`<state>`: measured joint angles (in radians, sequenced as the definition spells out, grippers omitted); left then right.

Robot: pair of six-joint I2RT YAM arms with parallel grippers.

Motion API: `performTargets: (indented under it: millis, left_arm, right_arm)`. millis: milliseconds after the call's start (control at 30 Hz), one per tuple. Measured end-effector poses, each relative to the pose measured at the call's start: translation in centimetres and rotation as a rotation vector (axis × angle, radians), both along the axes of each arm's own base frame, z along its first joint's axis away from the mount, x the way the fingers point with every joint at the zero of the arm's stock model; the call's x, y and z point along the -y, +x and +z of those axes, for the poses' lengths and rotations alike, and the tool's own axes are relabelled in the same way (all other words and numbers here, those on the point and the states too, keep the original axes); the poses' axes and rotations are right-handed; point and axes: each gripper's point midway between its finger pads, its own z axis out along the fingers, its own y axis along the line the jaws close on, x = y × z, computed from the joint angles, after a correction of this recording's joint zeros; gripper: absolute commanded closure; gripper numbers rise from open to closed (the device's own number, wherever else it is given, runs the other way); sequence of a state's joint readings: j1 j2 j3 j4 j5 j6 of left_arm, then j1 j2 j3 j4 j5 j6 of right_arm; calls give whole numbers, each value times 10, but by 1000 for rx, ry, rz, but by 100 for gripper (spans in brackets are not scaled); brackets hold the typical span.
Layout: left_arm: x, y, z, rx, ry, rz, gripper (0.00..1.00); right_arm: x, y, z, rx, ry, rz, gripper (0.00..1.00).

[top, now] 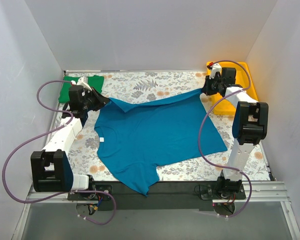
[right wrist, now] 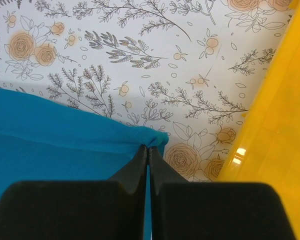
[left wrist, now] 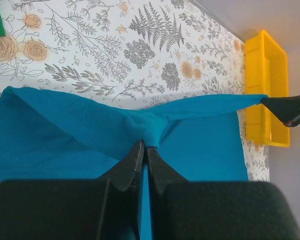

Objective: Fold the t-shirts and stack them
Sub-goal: Fold the tshirt

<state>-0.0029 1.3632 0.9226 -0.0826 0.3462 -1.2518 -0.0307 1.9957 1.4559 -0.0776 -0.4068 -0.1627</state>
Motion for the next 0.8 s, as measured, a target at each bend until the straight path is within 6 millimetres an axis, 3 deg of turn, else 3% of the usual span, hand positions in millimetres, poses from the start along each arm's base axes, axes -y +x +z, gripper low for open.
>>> performTargets:
  millis: [500, 800]
  left_arm:
    - [-8, -30, 45, 96, 20, 45, 100]
    - [-8, -39, 30, 52, 21, 46, 100]
  right_arm:
    - [-3, -10, 1, -1, -9, 39, 99]
    - [-3, -19, -3, -19, -16, 51, 99]
